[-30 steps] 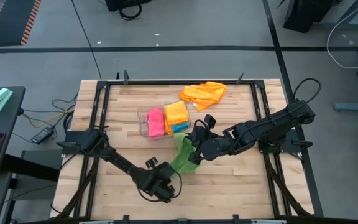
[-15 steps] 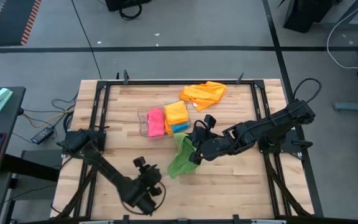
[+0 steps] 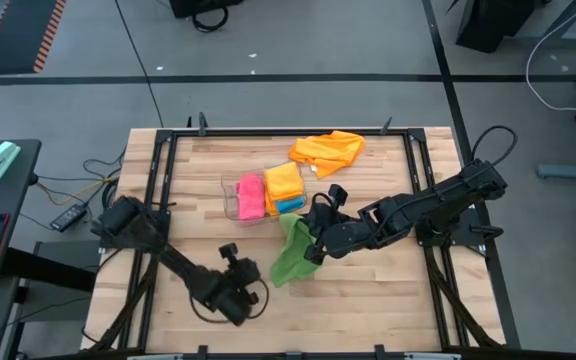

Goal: Fold microfiber towels
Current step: Fold the green microfiber cloth

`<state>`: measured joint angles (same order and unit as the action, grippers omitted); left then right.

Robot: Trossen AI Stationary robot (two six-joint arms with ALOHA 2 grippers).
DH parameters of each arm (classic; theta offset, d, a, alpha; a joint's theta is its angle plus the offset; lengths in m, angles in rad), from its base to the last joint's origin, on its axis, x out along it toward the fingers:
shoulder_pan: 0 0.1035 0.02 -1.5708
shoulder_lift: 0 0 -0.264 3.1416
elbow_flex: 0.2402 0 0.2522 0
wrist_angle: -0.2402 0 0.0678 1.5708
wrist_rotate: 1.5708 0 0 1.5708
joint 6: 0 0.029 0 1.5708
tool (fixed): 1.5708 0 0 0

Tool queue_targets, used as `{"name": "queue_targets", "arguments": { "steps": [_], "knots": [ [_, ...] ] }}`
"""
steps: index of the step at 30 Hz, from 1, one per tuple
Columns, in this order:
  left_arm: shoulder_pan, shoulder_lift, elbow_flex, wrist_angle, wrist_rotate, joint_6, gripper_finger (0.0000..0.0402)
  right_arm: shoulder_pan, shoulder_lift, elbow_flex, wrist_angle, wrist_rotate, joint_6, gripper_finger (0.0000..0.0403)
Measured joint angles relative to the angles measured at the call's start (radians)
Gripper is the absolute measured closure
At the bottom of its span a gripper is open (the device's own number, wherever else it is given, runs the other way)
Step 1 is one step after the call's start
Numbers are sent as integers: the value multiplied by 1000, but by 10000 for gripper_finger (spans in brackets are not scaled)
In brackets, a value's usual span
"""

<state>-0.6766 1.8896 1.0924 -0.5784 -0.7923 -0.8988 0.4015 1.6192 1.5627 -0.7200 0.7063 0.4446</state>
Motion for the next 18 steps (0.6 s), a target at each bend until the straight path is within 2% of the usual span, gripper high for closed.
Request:
{"name": "queue_targets", "arguments": {
  "steps": [4,8,18],
  "knots": [
    [40,-77,-148,320,130,118,391,0,0,1,2,0,0,388],
    [68,-92,-203,460,162,66,379,0,0,1,4,0,-3,388],
    [91,-62,-198,588,215,40,240,0,0,1,8,0,-12,388]
  ]
}}
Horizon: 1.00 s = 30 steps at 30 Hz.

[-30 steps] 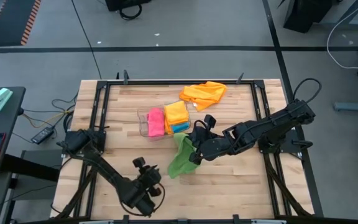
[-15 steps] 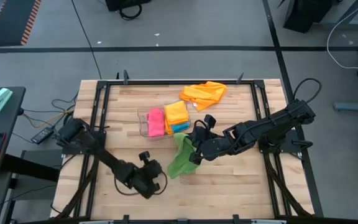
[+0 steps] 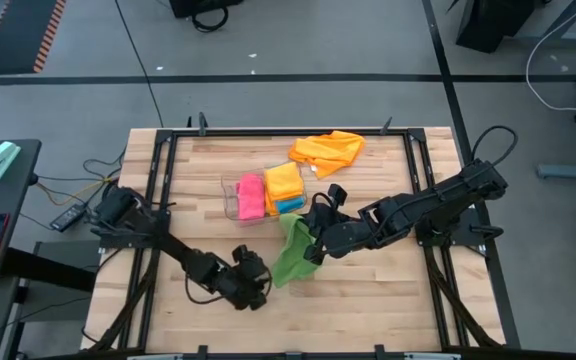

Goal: Fold microfiber towels
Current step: Fold the green microfiber cloth

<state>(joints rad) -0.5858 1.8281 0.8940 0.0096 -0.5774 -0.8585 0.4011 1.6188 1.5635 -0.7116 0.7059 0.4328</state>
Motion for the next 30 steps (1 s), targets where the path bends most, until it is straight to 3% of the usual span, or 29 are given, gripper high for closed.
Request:
{"name": "queue_targets", "arguments": {
  "steps": [4,8,13,20,26,30],
  "knots": [
    [19,22,2,27,16,-31,216,0,0,0,0,0,0,388],
    [39,61,0,58,29,-45,219,0,0,0,2,0,0,388],
    [52,87,3,90,17,-23,268,0,0,0,2,0,0,388],
    [54,88,2,107,18,34,389,0,0,0,2,0,0,388],
    [41,51,39,0,58,85,391,3,0,0,-5,-25,-11,388],
    [19,-49,111,-178,117,140,392,29,-16,2,-34,-170,-38,388]
  ]
}}
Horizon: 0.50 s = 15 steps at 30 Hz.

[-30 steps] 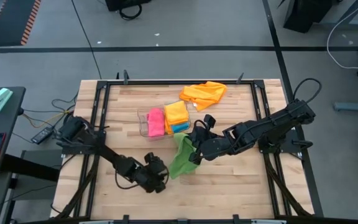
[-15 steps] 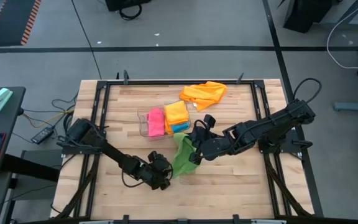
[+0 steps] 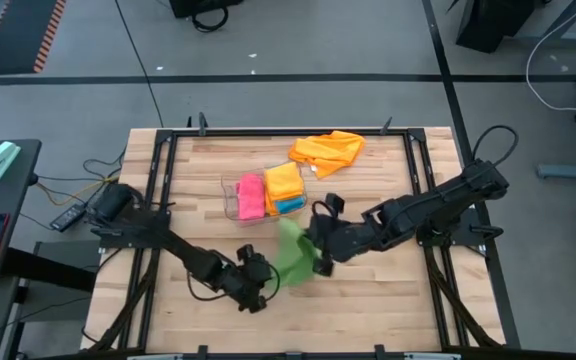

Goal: Fold microfiber towels
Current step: Fold the green microfiber cloth

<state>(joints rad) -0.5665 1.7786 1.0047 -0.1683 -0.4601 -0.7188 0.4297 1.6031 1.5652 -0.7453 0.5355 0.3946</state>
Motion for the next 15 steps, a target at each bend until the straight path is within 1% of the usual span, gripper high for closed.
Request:
{"name": "queue_targets", "arguments": {
  "steps": [3,5,8,10,12,15],
  "knots": [
    [-19,-76,67,-133,14,114,382,35,-18,25,-28,-104,-1,388],
    [-23,-127,124,-188,45,220,382,64,-35,45,-38,-146,-2,388],
    [-22,-200,213,-245,137,380,392,118,-58,94,-43,-168,3,388],
    [-19,-240,276,-275,185,450,394,159,-68,138,-59,-183,3,388],
    [-19,-276,343,-339,210,492,392,198,-71,188,-73,-186,3,388],
    [-19,-309,444,-460,214,514,381,245,-71,266,-101,-186,4,388]
  ]
}}
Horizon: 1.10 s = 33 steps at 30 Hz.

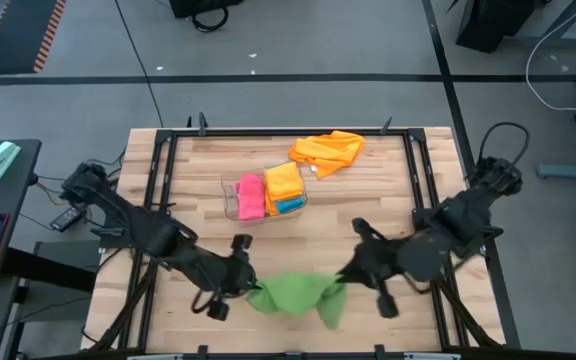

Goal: Fold microfiber towels
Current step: Fold the green microfiber cloth

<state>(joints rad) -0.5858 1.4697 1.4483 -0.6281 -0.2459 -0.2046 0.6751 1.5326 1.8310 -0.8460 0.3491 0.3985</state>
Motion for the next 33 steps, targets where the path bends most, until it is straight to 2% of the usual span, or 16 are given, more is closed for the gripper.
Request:
{"name": "queue_targets", "arguments": {
  "steps": [4,7,14,20,26,29,33],
  "knots": [
    [-3,-10,97,-94,20,1,385,40,-1,68,-54,-3,9,388],
    [-11,-10,110,-105,73,-17,394,56,-1,67,-101,-28,35,388],
    [-46,8,-1,-130,92,-45,377,60,4,-107,-129,-159,73,388],
    [-47,0,41,-118,191,-46,394,62,2,-137,-95,-301,91,388],
    [-13,0,51,-197,195,-19,378,36,1,-133,-117,-290,36,388],
    [25,16,51,-285,179,-20,383,-21,1,-169,-182,-235,20,389],
    [80,61,50,-356,153,-20,394,-137,3,-279,-179,-216,-5,390]
  ]
}}
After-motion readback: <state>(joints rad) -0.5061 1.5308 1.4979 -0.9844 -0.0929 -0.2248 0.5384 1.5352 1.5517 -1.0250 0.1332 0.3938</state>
